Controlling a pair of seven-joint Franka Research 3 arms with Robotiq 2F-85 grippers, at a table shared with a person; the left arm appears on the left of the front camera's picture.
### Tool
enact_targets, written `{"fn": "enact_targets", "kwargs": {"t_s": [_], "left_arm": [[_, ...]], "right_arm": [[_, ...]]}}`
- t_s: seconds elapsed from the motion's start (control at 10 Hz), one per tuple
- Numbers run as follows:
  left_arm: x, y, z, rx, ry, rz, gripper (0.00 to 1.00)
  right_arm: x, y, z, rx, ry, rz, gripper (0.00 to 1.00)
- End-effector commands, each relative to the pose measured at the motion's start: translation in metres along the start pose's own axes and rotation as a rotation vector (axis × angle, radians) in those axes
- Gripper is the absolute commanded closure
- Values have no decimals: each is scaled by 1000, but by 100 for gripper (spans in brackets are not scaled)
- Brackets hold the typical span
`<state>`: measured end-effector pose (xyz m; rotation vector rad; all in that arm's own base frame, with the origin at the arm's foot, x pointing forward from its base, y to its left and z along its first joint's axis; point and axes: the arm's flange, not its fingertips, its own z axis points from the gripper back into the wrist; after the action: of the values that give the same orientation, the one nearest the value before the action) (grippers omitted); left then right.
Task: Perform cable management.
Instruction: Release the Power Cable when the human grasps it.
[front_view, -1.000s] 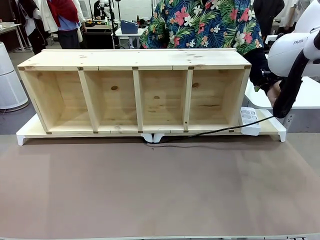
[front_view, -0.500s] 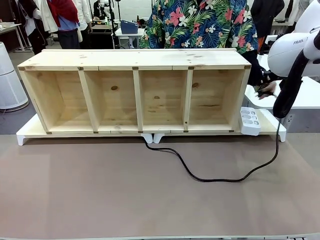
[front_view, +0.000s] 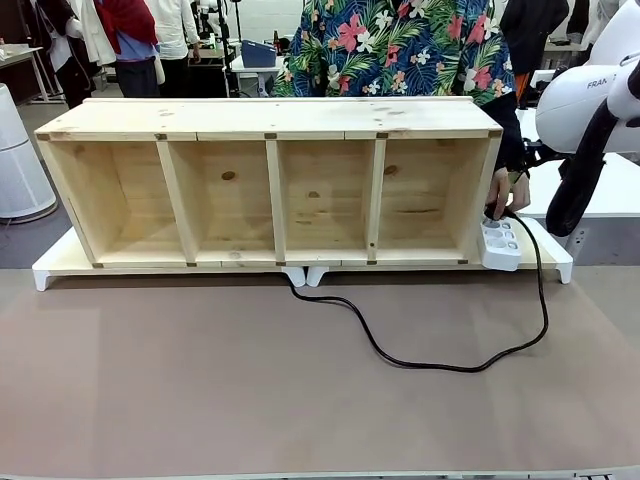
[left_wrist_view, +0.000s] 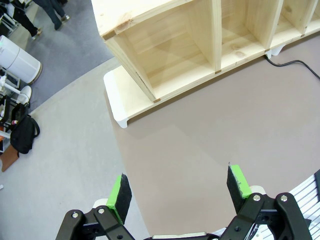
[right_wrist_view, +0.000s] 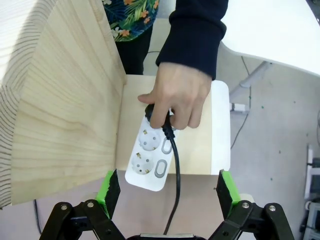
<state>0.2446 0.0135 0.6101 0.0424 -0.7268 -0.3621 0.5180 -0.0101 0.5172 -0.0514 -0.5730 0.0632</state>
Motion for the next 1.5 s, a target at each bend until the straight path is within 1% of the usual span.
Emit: {"fn": "enact_targets", "kwargs": {"t_s": [0.0, 1.4], "left_arm": [[0, 0, 0, 0, 3, 1, 0], [0, 0, 0, 0, 3, 1, 0]], "right_arm": [[0, 0, -1, 3, 3, -4, 0], [0, 0, -1, 3, 3, -4, 0]]}}
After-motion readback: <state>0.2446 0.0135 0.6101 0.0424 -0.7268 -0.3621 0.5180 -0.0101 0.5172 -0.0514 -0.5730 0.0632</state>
